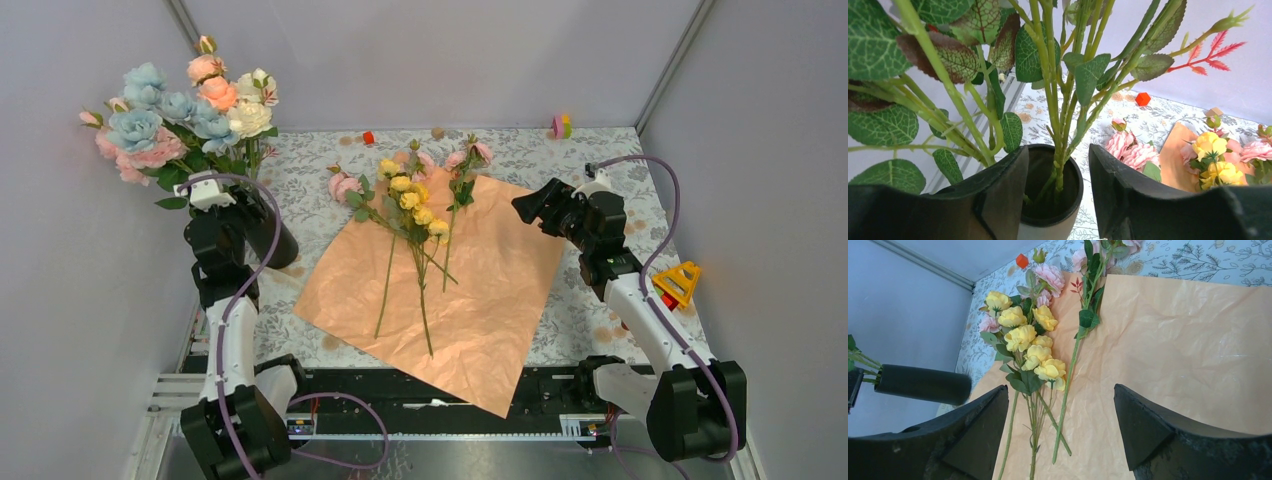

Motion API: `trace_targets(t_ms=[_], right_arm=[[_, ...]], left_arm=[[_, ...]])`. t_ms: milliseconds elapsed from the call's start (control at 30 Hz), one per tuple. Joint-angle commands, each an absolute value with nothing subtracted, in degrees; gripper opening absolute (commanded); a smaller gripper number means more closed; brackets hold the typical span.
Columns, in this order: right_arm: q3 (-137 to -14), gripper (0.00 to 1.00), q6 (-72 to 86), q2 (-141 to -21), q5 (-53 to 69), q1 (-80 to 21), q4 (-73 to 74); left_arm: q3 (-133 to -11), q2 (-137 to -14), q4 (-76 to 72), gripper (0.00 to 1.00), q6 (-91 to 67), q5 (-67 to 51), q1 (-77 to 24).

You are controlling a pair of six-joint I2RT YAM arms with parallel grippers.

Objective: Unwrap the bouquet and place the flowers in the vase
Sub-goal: Insert the fake flower into the vase.

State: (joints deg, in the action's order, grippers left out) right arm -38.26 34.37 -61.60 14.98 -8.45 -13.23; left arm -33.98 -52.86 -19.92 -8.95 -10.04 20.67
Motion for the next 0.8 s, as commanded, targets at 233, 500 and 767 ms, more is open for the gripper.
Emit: trace_targets(t_ms=[233, 500, 767], right_arm=[[-38.99, 0.83, 33.68, -61.74, 18.37, -8.10, -15.54], [-40.87, 0.82, 33.09, -61.36, 18.74, -8.59, -10.90], [-43.88, 0.75, 30.76, -63.38, 10.35, -19.86, -5.00]], left_arm=[[-38.28, -45.53, -7.54, 0.73, -15.47, -8.24, 20.14], [-45.95, -41.55, 13.74, 0.87, -21.68, -3.09, 17.62], [-46.27, -41.37, 17.60, 0.90, -22.61, -4.22, 5.39]])
